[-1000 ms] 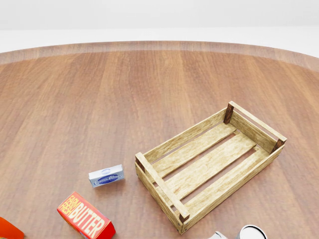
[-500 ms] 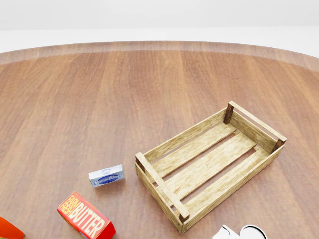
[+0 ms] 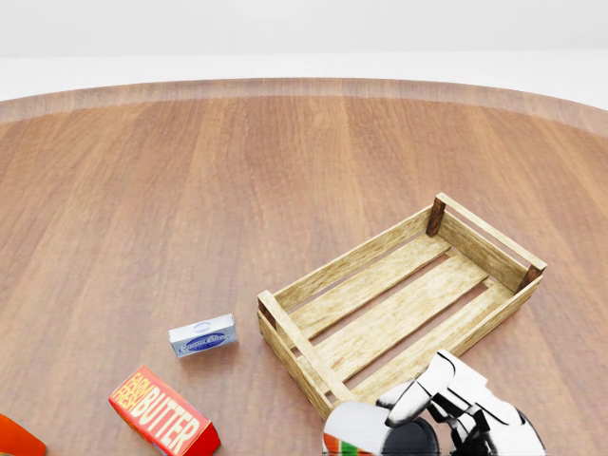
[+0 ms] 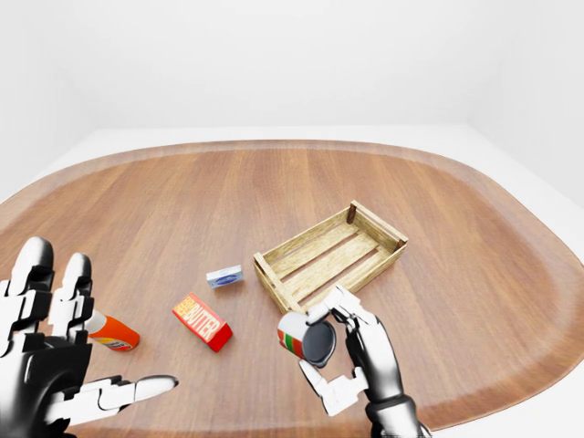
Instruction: Pick up the tomato sauce, and put it in the wooden tray.
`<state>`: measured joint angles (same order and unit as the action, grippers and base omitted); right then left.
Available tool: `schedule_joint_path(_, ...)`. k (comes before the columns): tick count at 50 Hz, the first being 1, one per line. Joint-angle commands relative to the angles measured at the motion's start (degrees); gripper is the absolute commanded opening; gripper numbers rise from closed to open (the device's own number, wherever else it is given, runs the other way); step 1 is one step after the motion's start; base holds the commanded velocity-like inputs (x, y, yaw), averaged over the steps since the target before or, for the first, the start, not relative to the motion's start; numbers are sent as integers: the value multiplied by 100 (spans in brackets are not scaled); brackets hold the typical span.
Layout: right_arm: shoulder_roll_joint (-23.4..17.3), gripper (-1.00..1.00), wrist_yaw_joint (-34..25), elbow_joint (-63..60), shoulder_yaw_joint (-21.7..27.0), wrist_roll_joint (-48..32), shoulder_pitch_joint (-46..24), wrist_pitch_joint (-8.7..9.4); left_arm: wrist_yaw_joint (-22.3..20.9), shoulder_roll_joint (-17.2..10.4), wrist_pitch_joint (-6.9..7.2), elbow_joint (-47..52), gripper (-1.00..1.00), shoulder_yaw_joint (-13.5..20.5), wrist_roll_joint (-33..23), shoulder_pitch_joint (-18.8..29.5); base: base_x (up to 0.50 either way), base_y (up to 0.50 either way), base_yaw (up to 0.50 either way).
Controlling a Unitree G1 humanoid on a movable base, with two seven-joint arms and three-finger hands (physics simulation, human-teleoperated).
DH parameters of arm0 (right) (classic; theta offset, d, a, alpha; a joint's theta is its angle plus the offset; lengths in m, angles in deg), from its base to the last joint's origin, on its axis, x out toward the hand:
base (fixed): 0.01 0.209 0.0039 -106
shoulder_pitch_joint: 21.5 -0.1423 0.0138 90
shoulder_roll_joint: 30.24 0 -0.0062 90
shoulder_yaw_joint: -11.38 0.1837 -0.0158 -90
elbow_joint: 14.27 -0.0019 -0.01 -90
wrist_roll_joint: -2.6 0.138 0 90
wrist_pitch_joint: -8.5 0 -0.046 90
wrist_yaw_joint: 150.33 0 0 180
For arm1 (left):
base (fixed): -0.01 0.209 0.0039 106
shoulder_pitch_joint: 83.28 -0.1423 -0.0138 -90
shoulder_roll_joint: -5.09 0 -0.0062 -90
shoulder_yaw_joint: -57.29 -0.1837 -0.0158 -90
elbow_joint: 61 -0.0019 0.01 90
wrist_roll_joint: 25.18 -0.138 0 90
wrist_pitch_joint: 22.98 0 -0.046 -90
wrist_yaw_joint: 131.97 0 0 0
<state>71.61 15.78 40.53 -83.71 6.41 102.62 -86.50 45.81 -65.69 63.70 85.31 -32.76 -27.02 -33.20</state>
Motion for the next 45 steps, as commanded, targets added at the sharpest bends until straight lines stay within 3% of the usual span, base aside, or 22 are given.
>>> schedule_joint_path(1, 183, -100, 319, -280, 19, -385, -756, 113, -29, 30, -49, 30, 100, 27, 30, -59, 0, 0, 0)
schedule_joint_path(11, 149, -100, 546, -343, -143, -640, -1096, 457, -67, 60, -94, 47, 100, 63, 68, -105, 0, 0, 0)
schedule_joint_path(19, 226, -100, 790, -221, -209, -968, -1759, 1000, -52, 45, -111, 32, 100, 34, 51, -117, 0, 0, 0)
schedule_joint_path(30, 319, -100, 1011, 6, -199, -1216, -2388, 1000, -144, 116, -168, 67, 100, 103, 117, -200, 0, 0, 0)
schedule_joint_path(38, 377, -100, 1120, 615, 209, -1294, -3321, 1000, -138, 122, -153, 54, 100, 82, 81, -173, 0, 0, 0)
schedule_joint_path(45, 377, -100, 1189, 865, 345, -1323, -3696, 1000, -112, 100, -132, 57, 100, 72, 75, -158, 0, 0, 0)
